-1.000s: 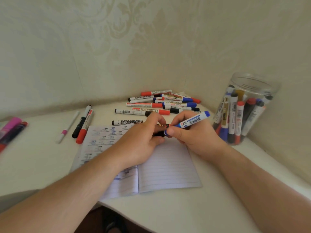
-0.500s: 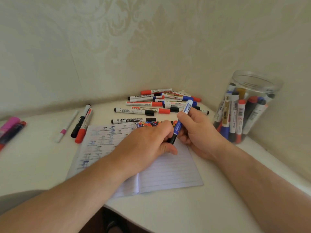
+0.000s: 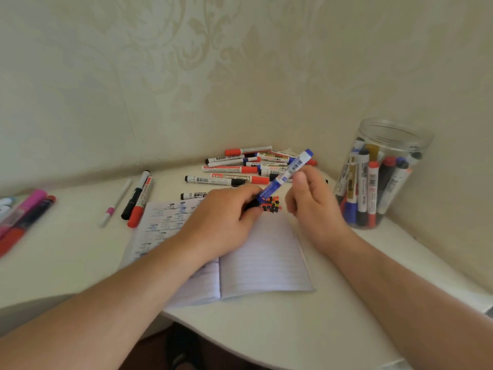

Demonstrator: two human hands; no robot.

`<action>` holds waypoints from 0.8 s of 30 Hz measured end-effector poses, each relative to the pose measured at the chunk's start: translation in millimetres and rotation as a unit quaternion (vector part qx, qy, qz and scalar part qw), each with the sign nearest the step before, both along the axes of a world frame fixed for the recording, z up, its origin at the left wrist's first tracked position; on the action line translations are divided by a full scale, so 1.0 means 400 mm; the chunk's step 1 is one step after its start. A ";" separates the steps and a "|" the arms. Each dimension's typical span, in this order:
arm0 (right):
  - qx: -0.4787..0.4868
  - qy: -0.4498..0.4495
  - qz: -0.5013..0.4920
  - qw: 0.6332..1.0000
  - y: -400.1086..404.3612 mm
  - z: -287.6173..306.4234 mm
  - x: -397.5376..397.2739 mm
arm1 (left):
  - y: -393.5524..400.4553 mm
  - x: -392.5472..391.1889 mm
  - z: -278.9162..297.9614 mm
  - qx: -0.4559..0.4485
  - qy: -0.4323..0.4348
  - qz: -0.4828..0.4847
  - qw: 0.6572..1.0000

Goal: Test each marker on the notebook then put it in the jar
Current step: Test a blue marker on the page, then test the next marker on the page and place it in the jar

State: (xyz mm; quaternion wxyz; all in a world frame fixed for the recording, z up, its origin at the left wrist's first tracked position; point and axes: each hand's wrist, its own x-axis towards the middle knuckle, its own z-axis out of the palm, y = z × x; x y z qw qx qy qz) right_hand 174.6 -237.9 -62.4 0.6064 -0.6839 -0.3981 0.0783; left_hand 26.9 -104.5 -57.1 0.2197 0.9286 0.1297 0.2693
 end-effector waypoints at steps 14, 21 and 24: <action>-0.115 -0.074 -0.042 0.990 -0.005 0.001 0.019 | 0.340 -0.571 0.082 0.037 0.135 0.388 0.911; -0.090 -0.053 -0.041 0.994 -0.004 0.000 0.019 | 0.344 -0.636 0.019 0.204 0.189 0.406 0.871; -0.084 -0.049 -0.036 0.995 -0.005 0.002 0.017 | 0.340 -0.605 0.015 0.212 0.230 0.437 0.843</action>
